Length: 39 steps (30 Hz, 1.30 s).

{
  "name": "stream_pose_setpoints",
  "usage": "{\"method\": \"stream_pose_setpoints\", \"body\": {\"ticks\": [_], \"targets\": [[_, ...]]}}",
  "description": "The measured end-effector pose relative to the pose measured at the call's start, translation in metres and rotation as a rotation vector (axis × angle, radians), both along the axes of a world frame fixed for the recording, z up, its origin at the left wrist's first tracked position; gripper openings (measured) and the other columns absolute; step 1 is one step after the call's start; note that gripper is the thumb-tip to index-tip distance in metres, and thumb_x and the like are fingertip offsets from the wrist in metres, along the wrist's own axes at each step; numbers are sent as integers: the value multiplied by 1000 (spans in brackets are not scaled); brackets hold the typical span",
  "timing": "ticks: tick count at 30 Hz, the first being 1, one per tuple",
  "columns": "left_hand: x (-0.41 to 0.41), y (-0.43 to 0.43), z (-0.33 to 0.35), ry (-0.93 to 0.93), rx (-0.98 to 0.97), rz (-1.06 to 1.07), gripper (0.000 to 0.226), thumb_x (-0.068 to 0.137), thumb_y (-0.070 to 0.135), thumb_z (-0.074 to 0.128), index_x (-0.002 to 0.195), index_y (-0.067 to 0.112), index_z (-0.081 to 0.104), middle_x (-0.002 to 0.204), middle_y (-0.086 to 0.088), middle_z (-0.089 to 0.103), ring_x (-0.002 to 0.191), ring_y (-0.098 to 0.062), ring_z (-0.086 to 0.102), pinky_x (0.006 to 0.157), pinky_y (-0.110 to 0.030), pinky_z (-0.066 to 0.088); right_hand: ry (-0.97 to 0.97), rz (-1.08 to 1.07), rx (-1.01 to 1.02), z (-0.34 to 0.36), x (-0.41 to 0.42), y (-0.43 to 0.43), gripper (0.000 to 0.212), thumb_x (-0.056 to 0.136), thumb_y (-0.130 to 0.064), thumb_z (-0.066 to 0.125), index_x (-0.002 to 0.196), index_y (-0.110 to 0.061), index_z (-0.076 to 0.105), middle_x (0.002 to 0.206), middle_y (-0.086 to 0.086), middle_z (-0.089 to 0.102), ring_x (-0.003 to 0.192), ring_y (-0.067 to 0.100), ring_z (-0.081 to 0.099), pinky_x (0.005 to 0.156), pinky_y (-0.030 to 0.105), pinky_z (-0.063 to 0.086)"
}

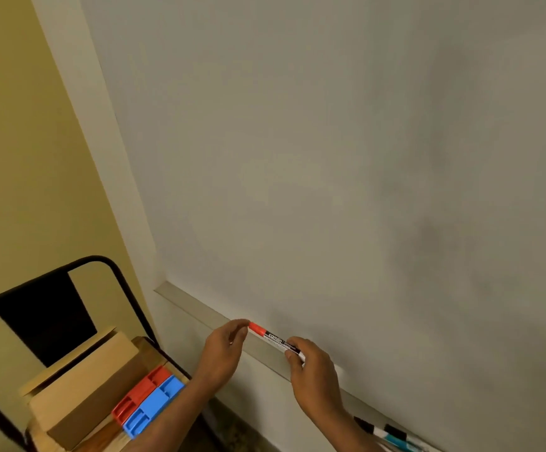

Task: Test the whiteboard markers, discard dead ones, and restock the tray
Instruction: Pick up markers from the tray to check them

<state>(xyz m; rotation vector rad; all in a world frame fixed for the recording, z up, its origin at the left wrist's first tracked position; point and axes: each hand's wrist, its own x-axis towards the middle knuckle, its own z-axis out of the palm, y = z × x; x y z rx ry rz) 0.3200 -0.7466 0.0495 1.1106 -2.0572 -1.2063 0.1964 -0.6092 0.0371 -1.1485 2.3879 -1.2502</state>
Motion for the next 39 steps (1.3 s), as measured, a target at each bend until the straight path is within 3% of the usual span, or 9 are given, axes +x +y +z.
{"method": "stream_pose_setpoints", "body": {"ticks": [7,10,14,19,24,28,30,34,39], "targets": [[13,-73,-51,-207,-234,-85,41,108,26,43,148,22,45,156,1,43,141,-21,46,112,-30,35,15,14,154,-49,9,-92,28,103,-22,50,130,-21,59,121,-6,67,108,12,64,84,15,48],[15,-95,-67,-329,-321,-133,47,109,29,36,156,22,34,166,1,26,154,-21,23,122,-33,19,18,32,212,-65,9,-117,32,103,-19,50,134,-19,57,126,-4,66,114,14,63,89,17,50],[16,-119,-88,-446,-370,-200,55,109,38,23,161,22,17,170,1,7,157,-15,0,122,-30,2,16,43,249,-83,6,-139,32,103,-18,51,134,-19,56,129,-2,65,117,15,63,93,21,51],[18,-133,-107,-591,-366,-254,70,99,52,0,162,22,2,165,5,-12,156,-15,-10,120,-28,-7,22,30,261,-104,8,-162,32,103,-17,50,134,-19,57,128,-2,66,117,15,62,93,22,51],[22,-141,-122,-635,-346,-270,58,109,39,15,162,22,-1,168,2,-10,152,-12,-16,116,-26,-10,66,2,264,-123,16,-182,34,102,-22,53,135,-22,56,128,-2,65,118,15,58,95,25,52],[28,-149,-130,-618,-323,-292,87,84,61,-13,161,23,0,166,5,-12,145,-7,-20,115,-25,-11,92,-3,268,-133,20,-196,34,102,-24,52,136,-24,54,130,-3,63,121,16,55,99,25,48],[31,-154,-134,-609,-312,-299,92,79,62,-16,161,23,0,163,7,-14,147,-7,-19,116,-25,-10,96,-9,264,-139,21,-202,34,102,-24,53,136,-25,54,130,-3,63,121,15,54,99,24,47],[34,-162,-136,-629,-300,-302,67,100,51,1,161,23,-1,161,8,-17,152,-11,-17,116,-26,-11,118,-14,262,-147,22,-214,35,101,-22,55,135,-24,55,129,-3,63,120,15,54,98,23,46],[37,-168,-146,-592,-291,-317,99,73,65,-21,161,23,-2,164,7,-15,148,-9,-20,116,-27,-11,135,-14,278,-158,24,-222,35,101,-23,55,135,-25,55,129,-4,63,121,12,53,99,22,45]]}}
